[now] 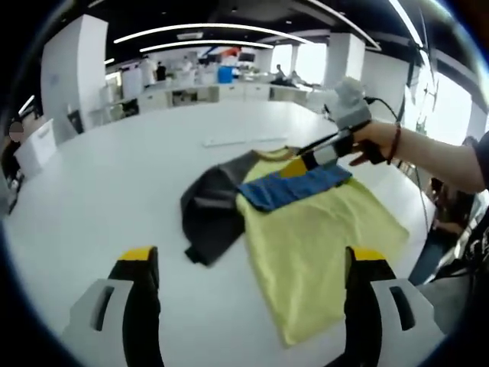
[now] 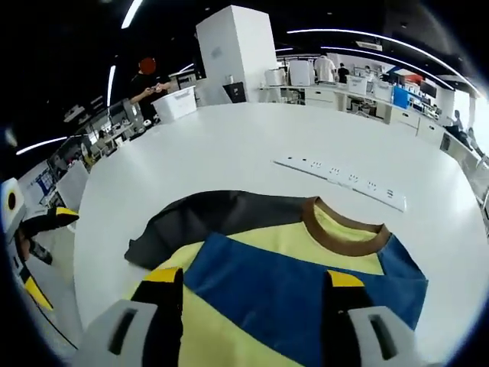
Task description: Fold the garment on the visible template until the final outline fits inside the template.
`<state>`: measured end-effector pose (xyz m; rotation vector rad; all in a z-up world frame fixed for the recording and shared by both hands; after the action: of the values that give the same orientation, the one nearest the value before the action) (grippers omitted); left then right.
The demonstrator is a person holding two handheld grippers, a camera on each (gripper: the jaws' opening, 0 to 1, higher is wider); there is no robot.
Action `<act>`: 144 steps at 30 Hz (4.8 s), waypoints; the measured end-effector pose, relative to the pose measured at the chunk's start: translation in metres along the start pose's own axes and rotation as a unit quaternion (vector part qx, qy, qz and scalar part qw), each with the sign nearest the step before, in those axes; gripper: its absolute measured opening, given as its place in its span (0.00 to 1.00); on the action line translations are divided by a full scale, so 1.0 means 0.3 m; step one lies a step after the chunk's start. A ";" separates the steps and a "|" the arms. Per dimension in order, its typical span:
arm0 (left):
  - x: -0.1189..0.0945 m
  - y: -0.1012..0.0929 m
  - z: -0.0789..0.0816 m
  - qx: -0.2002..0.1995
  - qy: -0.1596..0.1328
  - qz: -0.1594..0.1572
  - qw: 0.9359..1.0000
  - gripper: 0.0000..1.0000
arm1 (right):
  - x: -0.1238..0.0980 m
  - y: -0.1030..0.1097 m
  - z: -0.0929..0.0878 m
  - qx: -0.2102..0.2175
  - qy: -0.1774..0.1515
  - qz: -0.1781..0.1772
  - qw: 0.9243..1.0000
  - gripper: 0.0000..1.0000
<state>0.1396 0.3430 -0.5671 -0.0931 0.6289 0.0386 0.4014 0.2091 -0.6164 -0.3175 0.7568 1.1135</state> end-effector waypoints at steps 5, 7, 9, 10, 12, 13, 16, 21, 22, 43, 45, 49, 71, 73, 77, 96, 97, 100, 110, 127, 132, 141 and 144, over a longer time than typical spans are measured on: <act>-0.004 -0.012 0.004 0.003 0.000 0.001 1.000 0.99 | -0.046 -0.052 -0.034 -0.006 0.007 -0.023 1.000 0.74; -0.007 -0.017 0.004 0.002 0.000 0.002 1.000 0.99 | -0.067 -0.072 -0.052 0.004 0.012 -0.023 1.000 0.74; -0.009 -0.020 0.004 0.002 0.000 0.003 1.000 0.99 | -0.087 -0.096 -0.073 0.011 0.016 -0.028 0.999 0.73; -0.010 -0.022 0.004 0.002 0.001 0.002 1.000 0.99 | -0.097 -0.106 -0.081 0.011 0.017 -0.031 0.999 0.73; -0.012 -0.028 0.004 0.003 0.000 0.000 1.000 0.99 | -0.121 -0.131 -0.102 0.012 0.020 -0.038 0.999 0.71; -0.013 -0.030 0.005 0.003 0.000 -0.001 1.000 0.99 | -0.136 -0.150 -0.113 0.014 0.019 -0.042 0.999 0.71; -0.018 -0.033 0.007 0.004 0.001 -0.004 1.000 0.99 | -0.166 -0.187 -0.137 0.009 0.020 -0.055 0.998 0.70; -0.025 -0.034 0.009 0.000 0.000 -0.003 1.000 0.99 | -0.210 -0.236 -0.174 0.009 0.026 -0.070 0.997 0.69; -0.026 -0.035 0.010 0.000 0.000 -0.003 1.000 0.99 | -0.218 -0.248 -0.184 0.010 0.028 -0.072 0.997 0.68; -0.060 -0.047 0.006 -0.004 -0.009 -0.005 1.000 0.95 | -0.282 -0.336 -0.331 0.006 0.072 -0.091 0.993 0.38; -0.061 -0.045 0.008 -0.003 -0.012 -0.004 1.000 0.96 | -0.280 -0.341 -0.338 0.006 0.071 -0.093 0.993 0.34; -0.062 -0.042 0.005 0.001 -0.006 -0.002 1.000 0.96 | -0.274 -0.354 -0.346 0.013 0.072 -0.097 0.993 0.24; -0.048 -0.029 -0.013 -0.005 0.007 0.004 1.000 0.94 | -0.248 -0.392 -0.393 0.030 0.069 -0.121 0.990 0.10; -0.045 -0.031 -0.013 -0.004 0.009 0.003 1.000 0.94 | -0.243 -0.394 -0.388 0.035 0.061 -0.118 0.990 0.05; -0.043 -0.032 -0.013 -0.003 0.014 0.003 1.000 0.94 | -0.239 -0.395 -0.392 0.038 0.063 -0.125 0.989 0.00; 0.004 -0.025 -0.025 -0.004 0.022 -0.001 1.000 0.92 | -0.287 -0.472 -0.426 0.050 0.075 -0.137 0.987 0.00; 0.007 -0.025 -0.025 -0.004 0.023 -0.002 1.000 0.92 | -0.290 -0.479 -0.428 0.058 0.073 -0.135 0.987 0.00; 0.019 -0.023 -0.026 -0.003 0.026 -0.004 1.000 0.92 | -0.297 -0.487 -0.431 0.055 0.075 -0.136 0.986 0.00; 0.041 -0.015 -0.023 -0.002 0.028 -0.004 1.000 0.90 | -0.338 -0.510 -0.446 0.051 0.078 -0.140 0.986 0.00; 0.069 -0.004 -0.021 -0.004 0.037 -0.002 0.999 0.88 | -0.372 -0.591 -0.454 0.063 0.088 -0.137 0.985 0.00; 0.072 -0.003 -0.024 -0.004 0.040 -0.002 0.999 0.88 | -0.380 -0.607 -0.458 0.063 0.093 -0.139 0.984 0.00; 0.068 0.001 -0.026 -0.008 0.040 -0.001 0.999 0.87 | -0.395 -0.643 -0.466 0.063 0.100 -0.148 0.982 0.00; 0.065 0.004 -0.028 -0.008 0.042 0.001 0.999 0.87 | -0.400 -0.653 -0.468 0.064 0.100 -0.150 0.981 0.00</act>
<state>0.1505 0.3436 -0.5856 -0.1102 0.7120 0.0426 0.4943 -0.0397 -0.6602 -0.4234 0.9219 0.7511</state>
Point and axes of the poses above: the point that each gripper's makers call its tool centre point, and the gripper's own axes: x roughly forward along the fingers, y roughly to its left, z roughly out of its top, the point moved 8 cm from there along -x, roughly backward along the fingers
